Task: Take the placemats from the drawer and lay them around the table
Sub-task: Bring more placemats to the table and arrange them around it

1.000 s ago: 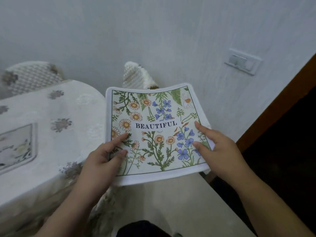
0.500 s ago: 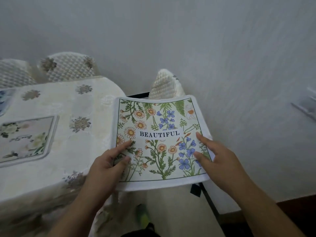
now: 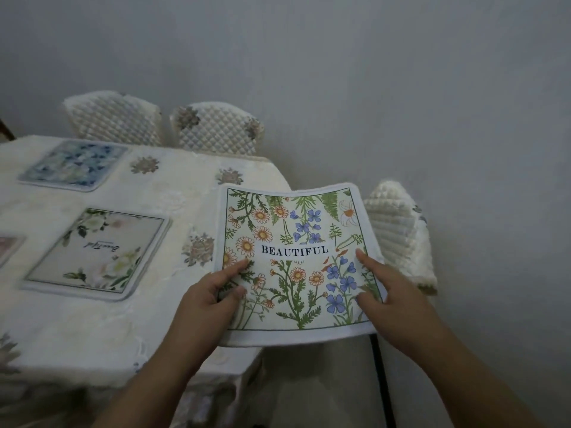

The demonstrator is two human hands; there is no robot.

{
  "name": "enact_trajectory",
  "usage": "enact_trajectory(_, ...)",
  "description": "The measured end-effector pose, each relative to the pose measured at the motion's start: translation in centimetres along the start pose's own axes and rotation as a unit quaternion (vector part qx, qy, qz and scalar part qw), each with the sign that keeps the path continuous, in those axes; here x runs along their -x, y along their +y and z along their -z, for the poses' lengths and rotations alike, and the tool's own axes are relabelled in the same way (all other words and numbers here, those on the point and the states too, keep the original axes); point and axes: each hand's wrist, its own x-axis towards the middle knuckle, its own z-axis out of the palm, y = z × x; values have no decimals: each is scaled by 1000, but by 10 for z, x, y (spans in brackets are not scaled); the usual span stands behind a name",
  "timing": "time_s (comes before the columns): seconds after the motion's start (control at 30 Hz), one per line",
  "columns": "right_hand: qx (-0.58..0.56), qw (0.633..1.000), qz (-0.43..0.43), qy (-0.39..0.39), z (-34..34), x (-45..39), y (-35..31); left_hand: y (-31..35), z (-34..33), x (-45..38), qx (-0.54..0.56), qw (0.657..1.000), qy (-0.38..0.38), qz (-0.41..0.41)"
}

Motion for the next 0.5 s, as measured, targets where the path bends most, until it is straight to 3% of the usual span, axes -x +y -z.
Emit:
enact_trajectory(0.17,83,992,67,-71,-5,-98,-6,-8,-7,-38,18,994,95,45)
enact_trajectory(0.5,103,962,157,-197,-24,-328,-4,-20,-80,-113,66,958,247,129)
